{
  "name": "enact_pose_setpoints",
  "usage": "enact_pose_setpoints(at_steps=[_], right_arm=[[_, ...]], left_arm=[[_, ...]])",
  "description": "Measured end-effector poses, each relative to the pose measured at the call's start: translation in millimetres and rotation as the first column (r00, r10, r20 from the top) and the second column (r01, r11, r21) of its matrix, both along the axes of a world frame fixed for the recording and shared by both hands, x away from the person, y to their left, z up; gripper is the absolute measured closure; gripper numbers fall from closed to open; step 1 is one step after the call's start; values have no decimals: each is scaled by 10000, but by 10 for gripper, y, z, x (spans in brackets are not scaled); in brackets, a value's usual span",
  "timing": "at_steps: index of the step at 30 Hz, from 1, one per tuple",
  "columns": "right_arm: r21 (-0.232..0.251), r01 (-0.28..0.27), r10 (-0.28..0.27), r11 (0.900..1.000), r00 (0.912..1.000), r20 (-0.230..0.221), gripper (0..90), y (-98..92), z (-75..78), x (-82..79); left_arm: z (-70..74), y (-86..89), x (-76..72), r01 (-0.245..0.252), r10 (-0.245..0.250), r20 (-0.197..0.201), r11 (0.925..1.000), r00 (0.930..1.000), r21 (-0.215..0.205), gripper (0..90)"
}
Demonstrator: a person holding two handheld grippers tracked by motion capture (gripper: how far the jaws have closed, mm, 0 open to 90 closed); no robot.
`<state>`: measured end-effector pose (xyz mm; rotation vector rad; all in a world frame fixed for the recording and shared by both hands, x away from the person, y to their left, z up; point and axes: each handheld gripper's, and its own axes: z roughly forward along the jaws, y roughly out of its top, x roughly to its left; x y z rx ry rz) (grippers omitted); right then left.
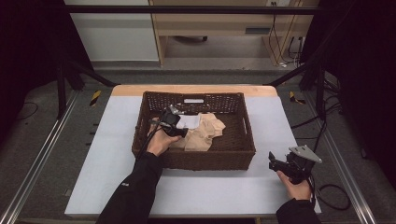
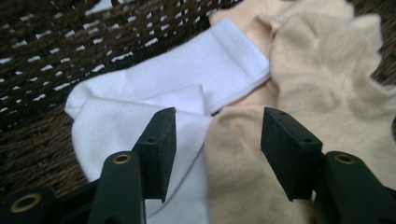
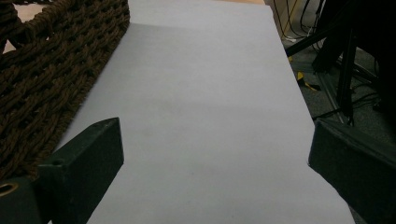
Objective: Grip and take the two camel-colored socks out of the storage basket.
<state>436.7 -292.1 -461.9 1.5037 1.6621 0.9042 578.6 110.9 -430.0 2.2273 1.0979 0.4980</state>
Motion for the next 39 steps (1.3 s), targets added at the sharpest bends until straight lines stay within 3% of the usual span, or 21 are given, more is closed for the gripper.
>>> enact_pose_setpoints(at_steps=[3, 9, 15, 16, 20, 25, 29, 32, 37, 39], right_arm=[[22, -19, 19, 10000, 10000, -29, 37, 4, -2, 0], [-64, -77, 77, 10000, 10000, 0, 39, 17, -9, 0], [-15, -86, 85, 10000, 9999, -57, 39, 17, -12, 5], [18, -70, 70, 10000, 10000, -48, 39, 19, -13, 11], [-41, -47, 46, 10000, 10000, -65, 39, 14, -13, 9], [-89, -10, 10, 10000, 10000, 3, 39, 9, -7, 0], [-92, -9, 9, 10000, 10000, -10, 39, 6, -7, 1], [-105, 5, -5, 9999, 10000, 6, 39, 8, -6, -3], [-114, 23, -23, 9999, 10000, 8, 39, 6, -6, -4], [-146, -1, 1, 9999, 10000, -12, 39, 7, -10, 1]], left_arm=[[-16, 0, 11, -48, 49, -88, 9999, 9999, 131, 455], [-69, -10, 35, 51, -30, -649, 9995, 9979, 311, 471], [-92, -49, 26, 71, 9, -1269, 9980, 9919, 627, 629], [-94, -62, 20, 146, -46, -1364, 9973, 9906, 724, 691], [-80, -55, 17, 177, -70, -1625, 9978, 9867, 644, 823], [-59, -52, 8, 150, -65, -1661, 9986, 9861, 500, 874], [-10, -38, -18, 99, -62, -1158, 9995, 9932, 312, 877], [58, -3, -53, -7, -6, -541, 9997, 9985, -241, 879], [111, 30, -89, -33, 32, -17, 9977, 10000, -676, 878], [144, 48, -110, -72, 108, 421, 9964, 9991, -844, 878]])
